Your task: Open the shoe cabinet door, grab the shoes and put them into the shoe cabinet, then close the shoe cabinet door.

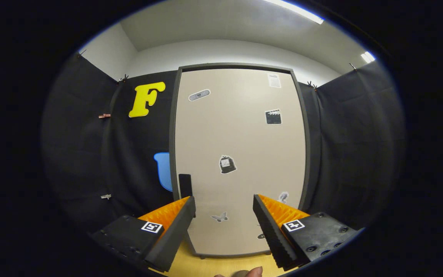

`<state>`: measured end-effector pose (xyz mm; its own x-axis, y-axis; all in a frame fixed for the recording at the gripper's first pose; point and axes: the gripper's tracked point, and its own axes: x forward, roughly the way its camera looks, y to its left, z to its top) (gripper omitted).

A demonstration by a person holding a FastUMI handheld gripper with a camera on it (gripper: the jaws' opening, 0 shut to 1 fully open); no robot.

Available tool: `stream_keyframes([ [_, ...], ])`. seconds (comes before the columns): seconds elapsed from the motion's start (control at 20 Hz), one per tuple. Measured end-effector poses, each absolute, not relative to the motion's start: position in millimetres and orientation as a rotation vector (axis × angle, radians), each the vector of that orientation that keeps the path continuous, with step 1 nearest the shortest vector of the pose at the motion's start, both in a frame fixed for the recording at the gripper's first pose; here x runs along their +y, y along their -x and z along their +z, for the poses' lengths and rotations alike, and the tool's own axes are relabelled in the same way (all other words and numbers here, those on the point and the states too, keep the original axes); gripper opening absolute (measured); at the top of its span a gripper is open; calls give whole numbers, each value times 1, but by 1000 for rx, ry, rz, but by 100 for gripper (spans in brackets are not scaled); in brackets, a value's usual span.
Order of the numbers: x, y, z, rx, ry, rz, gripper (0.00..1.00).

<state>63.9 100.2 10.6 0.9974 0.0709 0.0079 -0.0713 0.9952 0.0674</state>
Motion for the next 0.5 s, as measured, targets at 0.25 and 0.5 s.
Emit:
stream_keyframes([
  [0.25, 152, -110, -10, 22, -85, 125, 98],
  [0.5, 178, -153, -46, 77, -48, 127, 97],
])
